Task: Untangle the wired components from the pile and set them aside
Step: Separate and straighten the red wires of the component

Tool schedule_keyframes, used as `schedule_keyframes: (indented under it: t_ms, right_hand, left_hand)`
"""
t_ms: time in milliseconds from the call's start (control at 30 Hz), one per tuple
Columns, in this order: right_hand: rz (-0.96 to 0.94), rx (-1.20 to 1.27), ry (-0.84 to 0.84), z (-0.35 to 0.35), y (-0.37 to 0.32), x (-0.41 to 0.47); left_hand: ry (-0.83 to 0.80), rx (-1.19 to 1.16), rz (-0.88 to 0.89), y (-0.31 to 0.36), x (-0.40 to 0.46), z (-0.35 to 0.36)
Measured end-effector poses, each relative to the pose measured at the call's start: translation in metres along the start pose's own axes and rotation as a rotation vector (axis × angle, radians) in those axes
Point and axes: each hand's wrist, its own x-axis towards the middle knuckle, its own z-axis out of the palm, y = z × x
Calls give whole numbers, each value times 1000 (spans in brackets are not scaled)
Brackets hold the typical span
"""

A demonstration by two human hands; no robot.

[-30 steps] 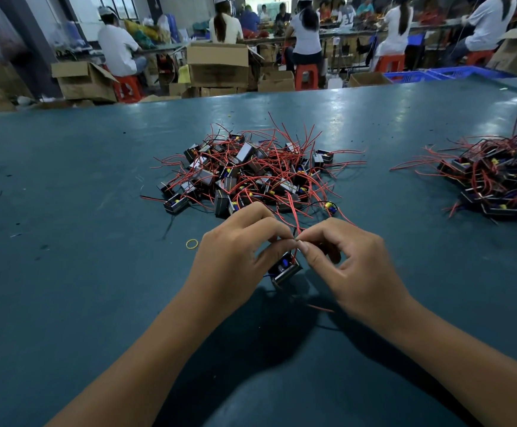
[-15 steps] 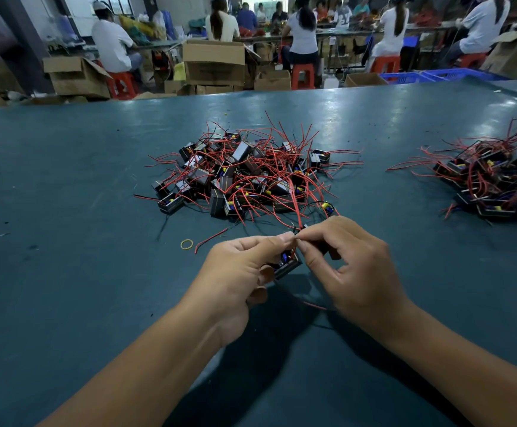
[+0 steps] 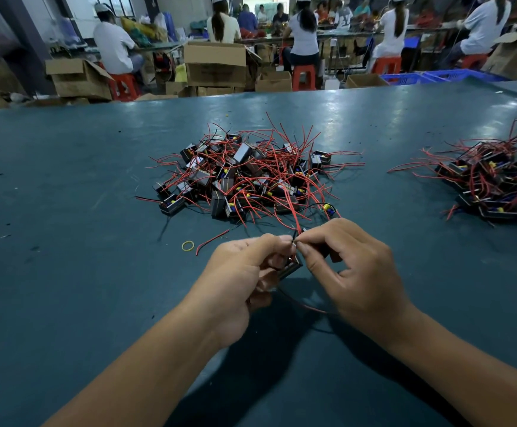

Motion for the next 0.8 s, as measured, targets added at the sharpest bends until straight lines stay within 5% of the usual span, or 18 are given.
schedule_keyframes:
  t_ms: [233,800]
  right_hand:
    - [161,162,18,-3,-1,2]
    - [224,224,-34,-5,-4,2]
  left_hand:
    - [17,575,725,6,13,-26]
    - [4,690,957,1,17,-27]
